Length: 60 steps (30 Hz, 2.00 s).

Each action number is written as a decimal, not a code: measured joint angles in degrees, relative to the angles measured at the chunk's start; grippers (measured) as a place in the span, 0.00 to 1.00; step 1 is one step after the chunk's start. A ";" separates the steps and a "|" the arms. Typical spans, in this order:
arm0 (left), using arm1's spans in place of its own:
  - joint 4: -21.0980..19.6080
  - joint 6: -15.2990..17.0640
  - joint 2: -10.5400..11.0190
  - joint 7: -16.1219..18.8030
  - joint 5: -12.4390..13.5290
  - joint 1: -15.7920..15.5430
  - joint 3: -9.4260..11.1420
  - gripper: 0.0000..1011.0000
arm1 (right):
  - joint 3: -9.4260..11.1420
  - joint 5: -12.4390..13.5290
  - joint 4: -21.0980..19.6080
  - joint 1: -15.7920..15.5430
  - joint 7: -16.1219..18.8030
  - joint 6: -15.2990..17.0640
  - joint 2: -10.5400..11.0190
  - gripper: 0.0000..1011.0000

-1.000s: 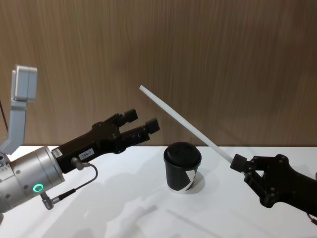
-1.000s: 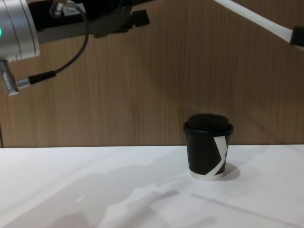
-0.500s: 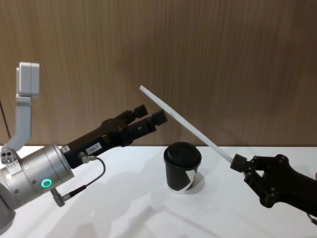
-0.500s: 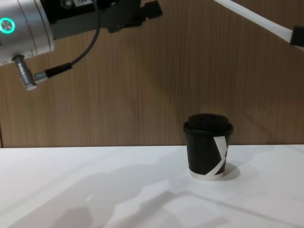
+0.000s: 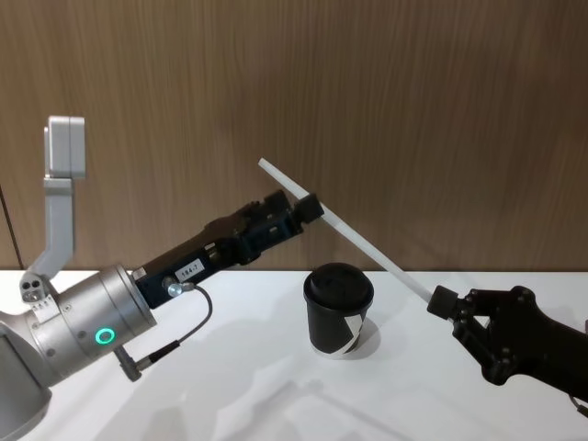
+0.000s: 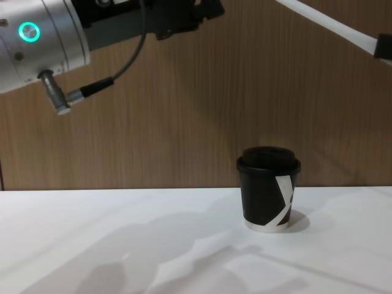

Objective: Pick up the straw with one hand, pass it to the other hand, and insert it into the cup.

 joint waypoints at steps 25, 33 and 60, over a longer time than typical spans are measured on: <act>1.66 -1.15 -1.46 0.64 -1.45 -1.11 1.66 0.85 | 0.00 0.00 0.00 0.00 0.00 0.00 0.00 0.00; 1.81 -1.31 -1.60 0.67 -1.60 -1.21 1.81 0.64 | 0.00 0.00 0.00 0.00 0.00 0.00 0.00 0.00; 1.96 -1.49 -1.71 0.66 -1.76 -1.31 1.97 0.04 | 0.00 0.00 0.00 0.00 0.00 0.00 0.00 0.01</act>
